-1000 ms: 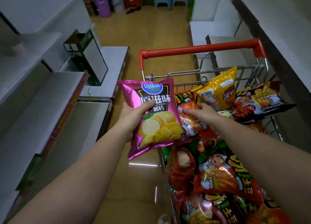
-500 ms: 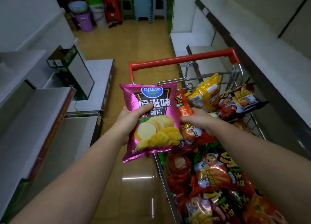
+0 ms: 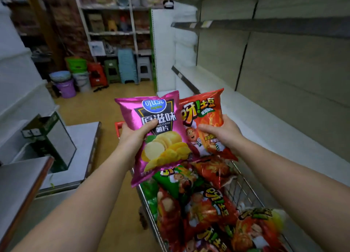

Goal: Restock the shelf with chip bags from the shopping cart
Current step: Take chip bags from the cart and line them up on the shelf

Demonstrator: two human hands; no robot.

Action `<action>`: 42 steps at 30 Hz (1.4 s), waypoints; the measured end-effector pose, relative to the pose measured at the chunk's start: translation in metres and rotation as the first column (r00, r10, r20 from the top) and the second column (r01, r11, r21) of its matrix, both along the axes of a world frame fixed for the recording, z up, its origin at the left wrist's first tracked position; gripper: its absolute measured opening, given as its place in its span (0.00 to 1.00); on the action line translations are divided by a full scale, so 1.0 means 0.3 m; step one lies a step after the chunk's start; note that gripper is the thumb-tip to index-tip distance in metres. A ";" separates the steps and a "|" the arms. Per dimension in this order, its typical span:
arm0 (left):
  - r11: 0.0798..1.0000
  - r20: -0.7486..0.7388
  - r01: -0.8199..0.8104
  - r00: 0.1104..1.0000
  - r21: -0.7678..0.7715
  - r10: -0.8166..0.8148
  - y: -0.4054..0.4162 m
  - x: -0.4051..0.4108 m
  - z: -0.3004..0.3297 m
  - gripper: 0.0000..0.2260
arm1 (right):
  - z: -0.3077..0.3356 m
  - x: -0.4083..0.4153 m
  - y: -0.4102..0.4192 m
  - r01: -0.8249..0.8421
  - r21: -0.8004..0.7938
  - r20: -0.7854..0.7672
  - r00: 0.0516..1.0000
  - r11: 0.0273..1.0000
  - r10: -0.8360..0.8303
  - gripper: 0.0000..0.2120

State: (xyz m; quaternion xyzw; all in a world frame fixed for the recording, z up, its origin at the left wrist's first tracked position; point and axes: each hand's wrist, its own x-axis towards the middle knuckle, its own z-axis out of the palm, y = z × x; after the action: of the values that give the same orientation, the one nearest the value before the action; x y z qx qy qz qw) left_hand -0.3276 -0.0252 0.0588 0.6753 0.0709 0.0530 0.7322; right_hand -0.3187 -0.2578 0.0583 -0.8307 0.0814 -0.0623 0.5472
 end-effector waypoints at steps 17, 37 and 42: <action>0.984 0.375 -0.010 0.925 0.178 -0.058 -0.452 -0.251 0.336 0.39 | 0.386 -0.505 -0.318 0.387 -0.108 0.392 0.863 0.916 -0.318 0.36; 0.738 0.498 0.665 0.605 0.114 -0.622 -0.737 -0.349 0.529 0.39 | 0.569 -1.041 -0.251 0.901 -0.051 0.517 0.392 0.430 -0.761 0.32; 0.598 0.519 0.793 0.465 0.116 -0.718 -0.844 -0.572 0.559 0.42 | 0.603 -1.313 -0.230 0.965 -0.045 0.531 0.242 0.258 -0.812 0.32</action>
State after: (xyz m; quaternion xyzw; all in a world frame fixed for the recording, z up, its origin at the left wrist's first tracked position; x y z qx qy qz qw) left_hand -0.4991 -0.2785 0.2263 0.5416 -0.4306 -0.1034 0.7145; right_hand -0.7126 -0.3269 0.2394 -0.6776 0.4200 -0.5515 0.2454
